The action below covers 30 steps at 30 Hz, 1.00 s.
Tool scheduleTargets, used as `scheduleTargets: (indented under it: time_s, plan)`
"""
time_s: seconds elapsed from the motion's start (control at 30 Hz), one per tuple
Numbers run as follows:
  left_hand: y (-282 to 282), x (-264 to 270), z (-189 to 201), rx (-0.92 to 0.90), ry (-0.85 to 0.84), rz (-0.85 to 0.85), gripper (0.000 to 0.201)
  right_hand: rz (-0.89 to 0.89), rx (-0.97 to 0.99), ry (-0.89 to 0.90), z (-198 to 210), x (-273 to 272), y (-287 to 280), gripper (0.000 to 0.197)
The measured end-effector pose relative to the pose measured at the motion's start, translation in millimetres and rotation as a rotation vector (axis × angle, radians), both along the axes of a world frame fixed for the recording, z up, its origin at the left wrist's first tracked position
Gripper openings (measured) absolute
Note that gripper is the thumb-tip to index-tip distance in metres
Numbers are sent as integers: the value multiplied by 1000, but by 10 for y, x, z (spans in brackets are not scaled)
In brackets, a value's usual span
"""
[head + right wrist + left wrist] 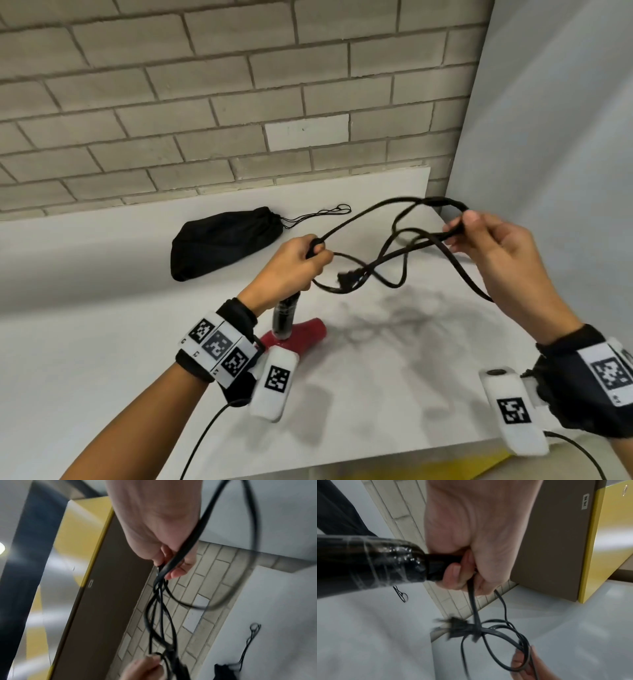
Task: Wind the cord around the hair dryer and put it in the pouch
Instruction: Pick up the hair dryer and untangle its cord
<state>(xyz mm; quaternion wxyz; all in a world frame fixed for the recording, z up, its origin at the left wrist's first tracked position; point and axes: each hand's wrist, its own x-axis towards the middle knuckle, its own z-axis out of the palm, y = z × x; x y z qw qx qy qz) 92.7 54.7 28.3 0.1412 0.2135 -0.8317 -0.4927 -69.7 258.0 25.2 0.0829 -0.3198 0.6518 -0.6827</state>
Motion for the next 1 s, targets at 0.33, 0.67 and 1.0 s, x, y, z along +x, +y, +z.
scheduleTargets:
  time_s: [0.33,0.67,1.0]
  plan:
    - [-267,113,16,-316,-24,74,36,155,69,-197,-15,-72,79,40]
    - [-30,-7,157,-318,-31,123,58,413,-212,-407,119,90,-104,19]
    - [338,-151,63,-14,7,-128,54,452,-119,-238,141,265,-361,5]
